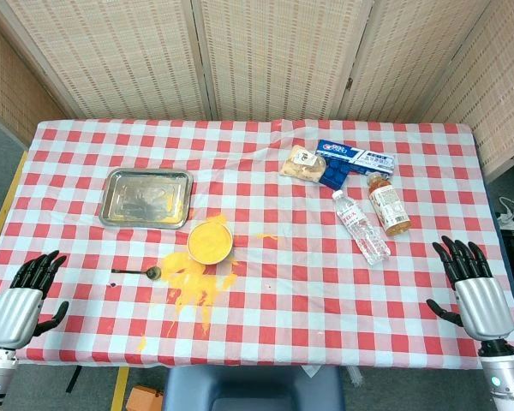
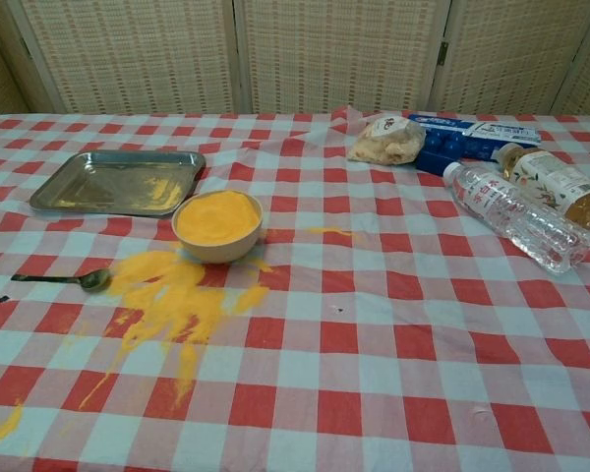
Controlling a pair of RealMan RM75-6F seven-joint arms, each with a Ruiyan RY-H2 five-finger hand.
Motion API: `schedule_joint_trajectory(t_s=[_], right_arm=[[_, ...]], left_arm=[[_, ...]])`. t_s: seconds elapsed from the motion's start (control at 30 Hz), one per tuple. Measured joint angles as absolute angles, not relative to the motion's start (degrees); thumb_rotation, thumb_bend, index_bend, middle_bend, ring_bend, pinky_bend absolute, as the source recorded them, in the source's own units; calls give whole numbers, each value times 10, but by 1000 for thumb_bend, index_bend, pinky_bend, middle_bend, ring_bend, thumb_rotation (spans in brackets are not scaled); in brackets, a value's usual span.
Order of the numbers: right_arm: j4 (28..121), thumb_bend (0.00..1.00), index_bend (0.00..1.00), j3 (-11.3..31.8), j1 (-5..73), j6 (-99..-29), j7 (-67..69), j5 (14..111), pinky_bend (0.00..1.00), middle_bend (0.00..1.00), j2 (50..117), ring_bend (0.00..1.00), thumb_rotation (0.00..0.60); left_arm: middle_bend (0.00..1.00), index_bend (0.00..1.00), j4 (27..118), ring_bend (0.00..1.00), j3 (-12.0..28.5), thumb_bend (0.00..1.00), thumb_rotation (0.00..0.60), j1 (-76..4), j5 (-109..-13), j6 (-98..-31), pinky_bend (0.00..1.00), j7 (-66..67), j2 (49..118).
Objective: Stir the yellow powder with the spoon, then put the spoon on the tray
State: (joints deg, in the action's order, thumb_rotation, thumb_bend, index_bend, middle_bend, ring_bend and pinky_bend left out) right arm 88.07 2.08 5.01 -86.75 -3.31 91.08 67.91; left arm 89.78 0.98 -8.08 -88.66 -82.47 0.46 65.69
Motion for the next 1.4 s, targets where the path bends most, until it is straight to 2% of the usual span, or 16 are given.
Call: schedule_joint_trajectory(t_s=[0.27,0.43,0.7,1.0,1.4], right_arm=[[882,60,0,23,46,-882,-32,914,0,0,679,0,600],[881,60,0,22,45,-885,-37,917,0,0,682,0,600],[880,60,0,20,47,-874,-47,915,0,0,687,0,600],[875,60,0,25,51,-864,-52,901,0,0,691,0,600],[872,60,0,28,53,-856,-55,890,0,0,695,0,600]], left_arm=[[0,6,888,0,7,425,600,-87,-902,-823,74,-2,677],[0,223,857,0,9,448,600,-102,-912,-816,63,12,722],[0,402,844,0,21,451,600,-147,-884,-734,63,74,761],[0,436,816,0,36,451,600,-177,-854,-692,63,90,798],[0,437,688,0,44,450,600,-219,-853,-674,63,84,900]])
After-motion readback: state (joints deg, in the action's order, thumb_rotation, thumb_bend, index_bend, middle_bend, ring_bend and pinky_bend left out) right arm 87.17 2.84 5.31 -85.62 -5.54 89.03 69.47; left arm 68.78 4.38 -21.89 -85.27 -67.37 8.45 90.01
